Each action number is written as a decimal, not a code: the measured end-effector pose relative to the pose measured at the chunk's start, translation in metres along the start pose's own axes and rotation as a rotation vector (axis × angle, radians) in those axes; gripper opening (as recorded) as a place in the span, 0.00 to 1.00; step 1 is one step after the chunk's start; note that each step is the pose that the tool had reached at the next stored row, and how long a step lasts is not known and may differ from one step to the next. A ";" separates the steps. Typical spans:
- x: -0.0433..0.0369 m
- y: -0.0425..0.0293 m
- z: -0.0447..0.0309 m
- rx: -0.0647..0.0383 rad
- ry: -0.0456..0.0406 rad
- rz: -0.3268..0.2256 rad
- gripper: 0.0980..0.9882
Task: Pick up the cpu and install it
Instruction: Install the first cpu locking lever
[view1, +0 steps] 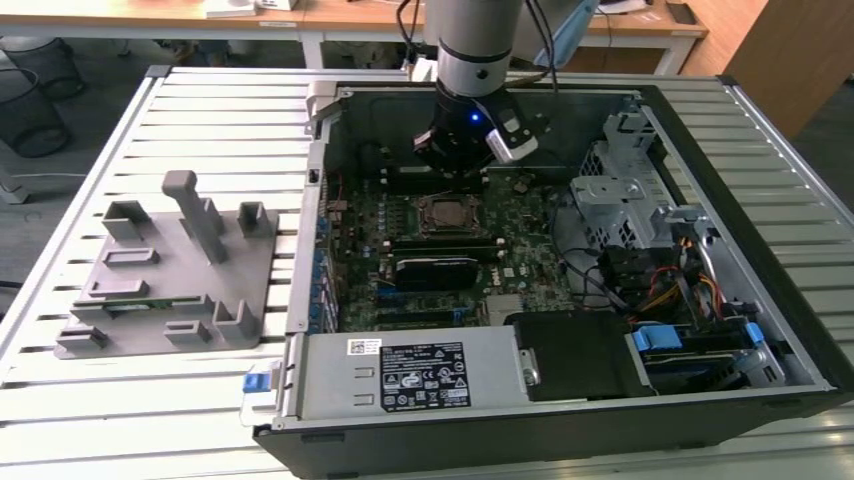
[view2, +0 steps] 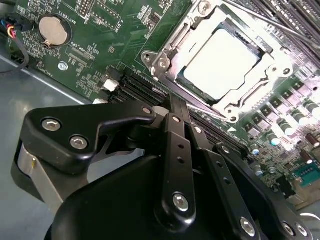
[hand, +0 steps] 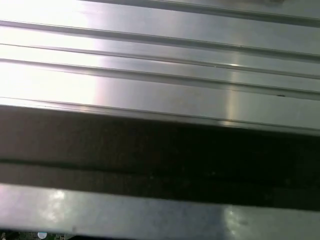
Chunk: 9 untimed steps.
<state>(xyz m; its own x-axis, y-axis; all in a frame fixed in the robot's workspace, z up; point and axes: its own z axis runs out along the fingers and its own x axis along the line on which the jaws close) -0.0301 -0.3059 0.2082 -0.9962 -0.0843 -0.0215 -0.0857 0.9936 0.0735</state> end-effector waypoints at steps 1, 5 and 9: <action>-0.0003 -0.0001 0.0011 0.000 0.0001 0.000 0.01; -0.0016 -0.0005 0.0046 0.000 0.0002 0.000 0.01; -0.0025 -0.0008 0.0079 0.000 0.0003 0.000 0.01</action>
<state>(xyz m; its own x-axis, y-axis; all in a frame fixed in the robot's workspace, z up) -0.0274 -0.3059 0.2003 -0.9962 -0.0843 -0.0212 -0.0856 0.9936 0.0736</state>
